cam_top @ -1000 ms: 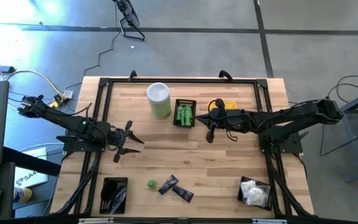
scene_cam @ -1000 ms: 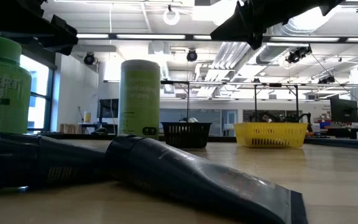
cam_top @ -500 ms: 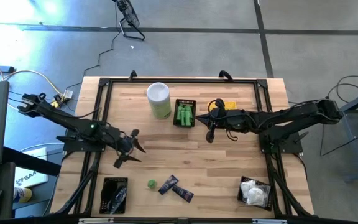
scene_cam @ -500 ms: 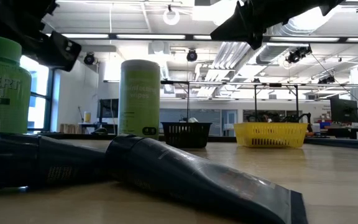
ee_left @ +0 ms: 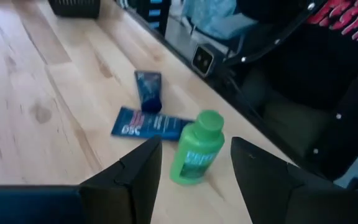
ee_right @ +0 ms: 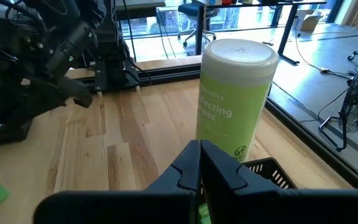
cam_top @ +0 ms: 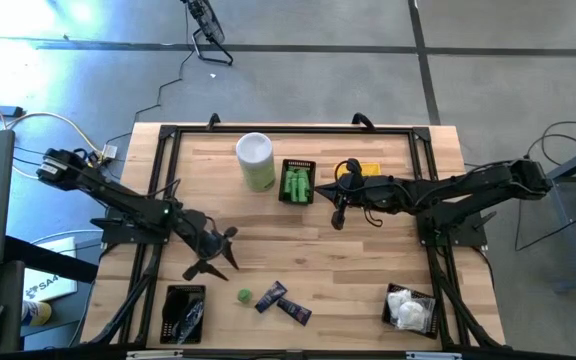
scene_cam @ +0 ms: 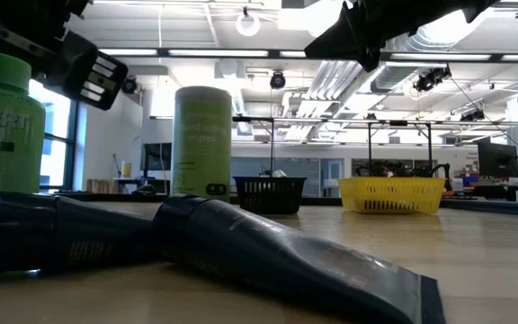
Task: Pick & Place Travel size toiletries
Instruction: Put the green shampoo bottle into the top black bin
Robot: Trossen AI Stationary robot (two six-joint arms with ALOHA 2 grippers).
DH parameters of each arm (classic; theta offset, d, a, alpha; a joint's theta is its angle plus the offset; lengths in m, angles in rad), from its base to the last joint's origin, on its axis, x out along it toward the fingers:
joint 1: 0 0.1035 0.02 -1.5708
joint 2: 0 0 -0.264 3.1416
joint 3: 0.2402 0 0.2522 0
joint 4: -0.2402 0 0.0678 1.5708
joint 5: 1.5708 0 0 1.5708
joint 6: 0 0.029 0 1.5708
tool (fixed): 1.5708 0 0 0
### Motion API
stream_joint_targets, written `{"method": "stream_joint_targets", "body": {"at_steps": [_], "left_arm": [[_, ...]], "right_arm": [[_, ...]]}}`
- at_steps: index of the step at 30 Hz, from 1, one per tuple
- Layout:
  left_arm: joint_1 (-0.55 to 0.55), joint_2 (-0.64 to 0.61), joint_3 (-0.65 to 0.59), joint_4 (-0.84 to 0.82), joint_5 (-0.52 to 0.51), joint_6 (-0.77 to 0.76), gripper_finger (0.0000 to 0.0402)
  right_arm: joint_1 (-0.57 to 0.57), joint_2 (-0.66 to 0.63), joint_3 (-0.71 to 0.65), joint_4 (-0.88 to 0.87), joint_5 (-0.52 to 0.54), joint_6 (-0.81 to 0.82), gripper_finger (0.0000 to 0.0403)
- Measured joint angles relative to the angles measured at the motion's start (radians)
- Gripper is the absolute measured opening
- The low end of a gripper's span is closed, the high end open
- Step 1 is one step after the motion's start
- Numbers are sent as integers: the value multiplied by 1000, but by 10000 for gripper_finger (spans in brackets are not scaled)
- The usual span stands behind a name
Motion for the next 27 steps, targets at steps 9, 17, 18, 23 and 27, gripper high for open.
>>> {"method": "stream_joint_targets", "body": {"at_steps": [9,17,18,23,27], "left_arm": [[-1,93,0,161,7,10,186],[-70,205,1,315,8,11,186],[-79,218,1,324,-7,14,186],[-107,258,1,353,-77,14,186],[-107,282,5,373,-77,14,186]], "right_arm": [[0,0,0,-1,0,-1,5],[0,0,0,-2,0,-3,5],[0,0,0,-1,0,-3,5],[0,0,0,-1,0,-3,5],[0,0,0,-2,0,-2,5]]}}
